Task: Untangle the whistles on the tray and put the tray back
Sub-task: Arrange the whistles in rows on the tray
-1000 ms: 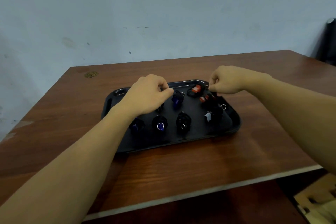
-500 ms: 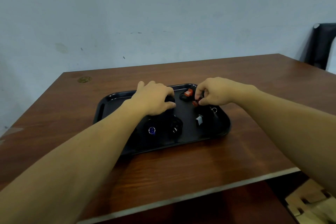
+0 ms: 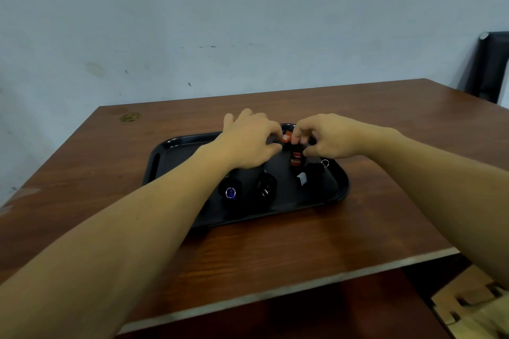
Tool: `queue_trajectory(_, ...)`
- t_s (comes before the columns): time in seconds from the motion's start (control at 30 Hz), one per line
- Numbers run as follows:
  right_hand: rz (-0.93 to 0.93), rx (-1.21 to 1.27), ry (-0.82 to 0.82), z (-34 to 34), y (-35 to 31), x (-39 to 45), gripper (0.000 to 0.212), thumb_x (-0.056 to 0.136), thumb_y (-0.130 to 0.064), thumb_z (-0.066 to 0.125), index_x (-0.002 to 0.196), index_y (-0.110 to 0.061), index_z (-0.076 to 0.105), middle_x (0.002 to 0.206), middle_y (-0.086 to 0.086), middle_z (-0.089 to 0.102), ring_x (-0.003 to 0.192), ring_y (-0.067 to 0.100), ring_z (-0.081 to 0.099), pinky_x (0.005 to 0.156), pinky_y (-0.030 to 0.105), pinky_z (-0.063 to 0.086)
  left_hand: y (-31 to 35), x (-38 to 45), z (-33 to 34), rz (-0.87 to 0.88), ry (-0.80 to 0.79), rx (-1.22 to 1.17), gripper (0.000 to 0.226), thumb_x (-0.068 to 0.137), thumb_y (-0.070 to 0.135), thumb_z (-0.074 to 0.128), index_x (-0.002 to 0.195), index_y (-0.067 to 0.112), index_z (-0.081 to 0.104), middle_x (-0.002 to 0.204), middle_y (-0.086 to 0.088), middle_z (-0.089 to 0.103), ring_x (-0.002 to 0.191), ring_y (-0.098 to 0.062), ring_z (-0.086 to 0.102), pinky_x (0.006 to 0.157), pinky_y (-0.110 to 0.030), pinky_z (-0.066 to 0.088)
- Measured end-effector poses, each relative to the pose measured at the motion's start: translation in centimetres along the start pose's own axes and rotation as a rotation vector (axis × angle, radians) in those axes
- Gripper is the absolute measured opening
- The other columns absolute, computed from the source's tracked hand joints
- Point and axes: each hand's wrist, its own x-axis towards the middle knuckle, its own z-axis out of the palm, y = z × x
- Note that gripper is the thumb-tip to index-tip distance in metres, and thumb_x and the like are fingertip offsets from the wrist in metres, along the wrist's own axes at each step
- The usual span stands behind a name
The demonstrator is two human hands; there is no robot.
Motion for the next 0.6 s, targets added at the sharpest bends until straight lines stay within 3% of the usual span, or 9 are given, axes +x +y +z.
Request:
queue_trajectory(0.1,0.069,-0.009,-0.059,-1.0,-0.3,-1.2,0.011,0.090,-0.021,0.070,0.100,-0.023,0.070,0.090,-0.009,0.067,0.084,0.010,0.063,0.072,0.025,0.048,1.7,1.1,0.0,0.040,-0.071,0.002,0.028,0.101,0.039,0.046,0.126,0.042,0.059,0.107,0.008,0.055,0.116,-0.027,0.045,0.090,-0.048,0.026)
queue_trajectory(0.2,0.110,-0.062,-0.193,-1.0,-0.3,-2.3,0.018,0.090,-0.039,0.071,0.103,-0.026,0.071,0.097,-0.012,0.065,0.090,0.009,0.061,0.081,0.029,0.050,2.7,2.2,0.2,0.072,-0.199,0.015,0.031,0.101,0.035,0.045,0.126,0.047,0.057,0.104,0.011,0.058,0.110,-0.025,0.050,0.090,-0.047,0.025)
queue_trajectory(0.27,0.096,-0.086,-0.206,-0.4,-0.1,-2.6,0.019,0.091,-0.046,0.069,0.104,-0.032,0.067,0.092,-0.019,0.058,0.084,0.002,0.055,0.074,0.026,0.044,2.9,2.7,0.4,0.101,-0.254,0.009,0.025,0.100,0.042,0.050,0.123,0.047,0.060,0.099,0.012,0.055,0.105,-0.021,0.052,0.092,-0.049,0.026)
queue_trajectory(0.37,0.057,-0.031,-0.193,0.0,0.1,-2.7,0.014,0.091,-0.041,0.070,0.103,-0.035,0.066,0.088,-0.022,0.058,0.081,-0.003,0.053,0.069,0.022,0.039,3.0,3.3,1.1,0.111,-0.227,0.034,0.028,0.094,0.050,0.058,0.120,0.040,0.059,0.102,0.012,0.054,0.100,-0.019,0.053,0.087,-0.046,0.026)
queue_trajectory(0.47,0.022,0.011,-0.221,-0.4,-0.1,-2.8,0.018,0.090,-0.032,0.074,0.108,-0.035,0.069,0.100,-0.018,0.065,0.090,0.007,0.062,0.077,0.023,0.045,2.7,3.5,1.1,0.082,-0.188,0.071,0.028,0.092,0.046,0.062,0.114,0.030,0.056,0.102,0.007,0.057,0.097,-0.023,0.054,0.083,-0.043,0.025)
queue_trajectory(0.6,0.011,0.121,-0.226,-0.1,-0.6,-2.5,0.024,0.091,-0.017,0.072,0.110,-0.031,0.073,0.098,-0.018,0.067,0.079,0.002,0.066,0.066,0.017,0.053,2.3,3.5,1.2,0.022,-0.176,0.101,0.027,0.091,0.047,0.059,0.101,0.023,0.049,0.097,0.004,0.058,0.095,-0.025,0.053,0.085,-0.046,0.026)
